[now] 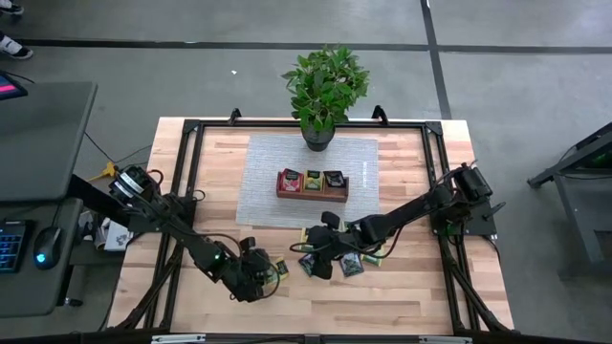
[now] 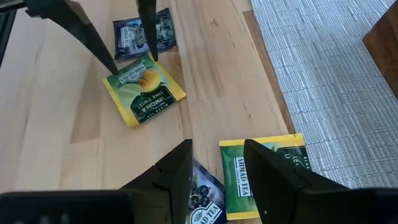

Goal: Pick & Place Tea
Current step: Put the yellow tea bag into the middle section of the wooden organizer

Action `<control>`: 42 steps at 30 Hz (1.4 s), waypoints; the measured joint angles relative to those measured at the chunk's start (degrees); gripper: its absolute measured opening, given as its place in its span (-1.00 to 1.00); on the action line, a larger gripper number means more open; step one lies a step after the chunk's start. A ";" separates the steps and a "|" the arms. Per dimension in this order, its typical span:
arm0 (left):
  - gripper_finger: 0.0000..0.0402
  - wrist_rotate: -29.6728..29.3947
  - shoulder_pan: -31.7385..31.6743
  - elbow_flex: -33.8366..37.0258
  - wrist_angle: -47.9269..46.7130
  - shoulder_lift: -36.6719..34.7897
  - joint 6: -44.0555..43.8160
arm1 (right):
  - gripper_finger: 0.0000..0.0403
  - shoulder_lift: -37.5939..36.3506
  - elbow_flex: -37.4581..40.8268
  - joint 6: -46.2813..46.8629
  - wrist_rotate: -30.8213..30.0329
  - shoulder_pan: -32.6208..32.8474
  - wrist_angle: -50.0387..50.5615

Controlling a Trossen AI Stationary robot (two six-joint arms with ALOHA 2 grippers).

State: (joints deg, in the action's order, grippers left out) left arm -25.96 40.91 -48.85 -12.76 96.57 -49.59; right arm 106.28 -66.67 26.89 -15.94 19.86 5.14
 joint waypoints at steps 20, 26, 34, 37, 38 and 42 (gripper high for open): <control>-0.03 -1.73 -0.02 0.03 0.30 3.15 -1.15 | -0.31 -0.06 0.00 0.72 1.53 0.02 -1.89; -0.03 -0.76 -0.02 -0.27 3.60 6.64 -3.04 | -0.31 -0.07 0.00 3.00 2.30 0.00 -2.34; -0.03 -1.92 0.04 -0.32 1.54 8.37 -5.28 | -0.31 1.70 0.00 16.05 12.78 -0.20 -4.07; -0.03 -1.83 0.02 -0.34 0.69 8.44 -5.28 | -0.31 3.74 0.02 21.27 14.04 -0.22 -6.89; -0.03 -1.80 0.02 -0.34 0.38 8.44 -5.32 | -0.31 4.43 0.02 22.69 14.62 -0.31 -8.53; -0.03 -1.80 0.02 -0.34 0.17 8.46 -6.12 | -0.31 6.08 0.02 26.81 14.89 -0.56 -13.38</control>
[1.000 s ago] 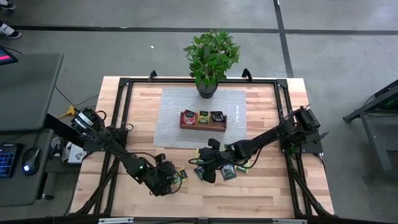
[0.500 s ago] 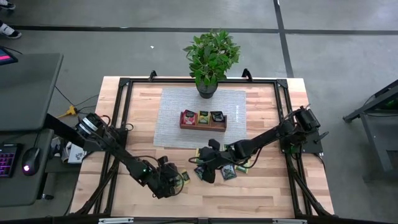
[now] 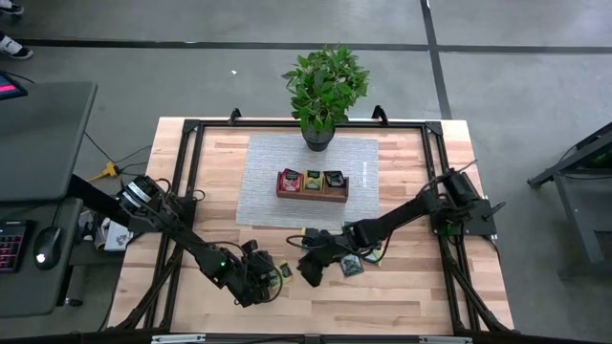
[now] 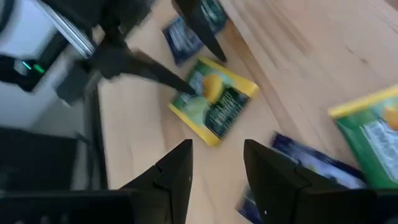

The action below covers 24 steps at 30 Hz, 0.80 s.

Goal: Pick & Place Tea
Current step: Put the yellow tea bag into the middle section of the wooden organizer

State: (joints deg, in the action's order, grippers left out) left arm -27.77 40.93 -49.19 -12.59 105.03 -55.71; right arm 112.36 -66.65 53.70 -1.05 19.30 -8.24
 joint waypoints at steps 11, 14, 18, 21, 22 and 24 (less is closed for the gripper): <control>-0.03 0.04 0.00 0.02 0.20 1.16 -0.43 | -0.30 0.49 0.00 6.95 2.94 -2.56 -1.76; -0.03 -0.12 0.02 0.02 0.18 1.18 -0.43 | -0.23 0.52 0.00 6.96 2.99 -2.57 -1.84; -0.03 0.34 0.00 0.00 0.03 1.18 -0.43 | -0.04 0.52 0.00 7.22 3.34 -2.55 -1.72; -0.03 0.42 0.00 -0.04 -0.39 1.18 -0.54 | 0.13 1.10 -0.02 8.02 4.28 -2.57 -2.18; -0.03 0.48 -0.02 -0.04 -0.50 1.18 -0.72 | 0.18 1.54 -0.03 8.15 4.63 -2.59 -2.29; -0.03 0.79 -0.02 -0.08 -1.02 1.18 -1.26 | 0.26 2.41 -0.43 9.16 6.03 -2.61 -2.31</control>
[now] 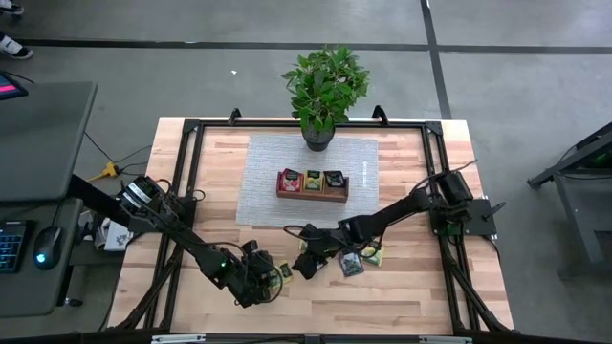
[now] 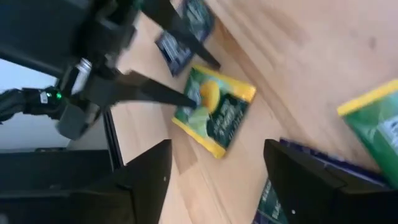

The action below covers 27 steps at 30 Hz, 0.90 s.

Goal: Pick & Place Tea
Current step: Put the yellow tea bag into the middle section of the wooden organizer

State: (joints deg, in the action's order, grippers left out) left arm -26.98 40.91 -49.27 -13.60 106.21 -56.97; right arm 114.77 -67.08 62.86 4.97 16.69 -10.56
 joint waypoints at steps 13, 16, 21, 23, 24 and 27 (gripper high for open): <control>-0.03 0.59 -0.04 -0.07 -0.48 0.00 -0.32 | 0.29 9.59 -14.21 -6.18 1.33 0.04 14.63; -0.03 0.59 -0.04 -0.07 -0.48 0.00 -0.31 | 0.29 11.78 -17.74 -7.94 1.90 0.02 18.72; -0.03 0.56 -0.04 -0.07 -0.42 0.00 -0.32 | 0.29 13.90 -19.86 -8.93 2.64 0.04 18.84; -0.03 0.44 -0.02 -0.07 -0.37 0.00 -0.32 | 0.29 13.99 -19.92 -8.98 2.86 0.04 18.70; -0.03 0.40 -0.02 -0.07 -0.37 0.00 -0.32 | 0.29 14.02 -19.91 -9.01 3.04 0.04 18.47; -0.03 0.26 -0.02 -0.07 -0.29 0.00 -0.32 | 0.29 14.11 -19.86 -9.36 3.26 0.04 17.54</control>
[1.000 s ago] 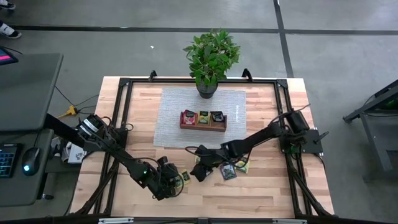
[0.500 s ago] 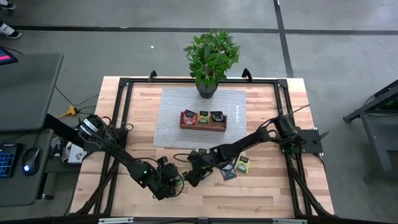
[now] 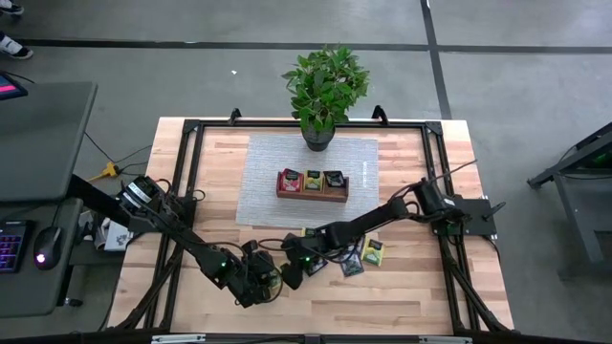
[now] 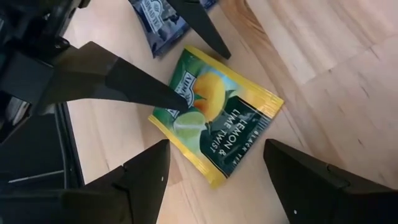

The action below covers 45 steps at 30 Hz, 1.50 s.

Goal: Pick & Place Tea
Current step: Put the yellow tea bag into the middle section of the wooden organizer

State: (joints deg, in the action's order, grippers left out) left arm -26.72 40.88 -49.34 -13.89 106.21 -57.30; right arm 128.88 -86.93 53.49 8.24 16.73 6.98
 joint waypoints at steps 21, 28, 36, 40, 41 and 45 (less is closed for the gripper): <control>-0.03 -0.50 0.00 0.02 0.48 0.04 0.00 | 0.29 3.13 0.12 2.49 3.71 -0.02 -7.25; -0.03 -0.68 0.00 0.07 0.63 0.05 0.00 | 0.10 3.17 0.13 3.41 1.96 0.08 -6.70; -0.03 -0.87 0.00 0.11 1.05 0.07 0.00 | -0.51 3.23 0.20 2.76 1.15 0.07 -5.54; -0.03 -0.94 0.00 0.11 1.11 0.07 -0.02 | -0.75 3.23 0.14 1.46 1.06 0.09 -5.46; -0.03 -0.94 0.00 0.11 1.11 0.07 -0.02 | -0.81 3.23 0.13 1.29 1.02 0.09 -5.44; -0.03 -1.16 0.00 0.13 1.27 0.09 -0.04 | -0.97 3.23 0.15 0.14 1.02 0.15 -5.47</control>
State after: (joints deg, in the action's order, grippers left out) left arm -27.88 40.88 -49.21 -12.62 106.30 -57.34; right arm 132.11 -86.79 53.63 9.26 16.88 1.52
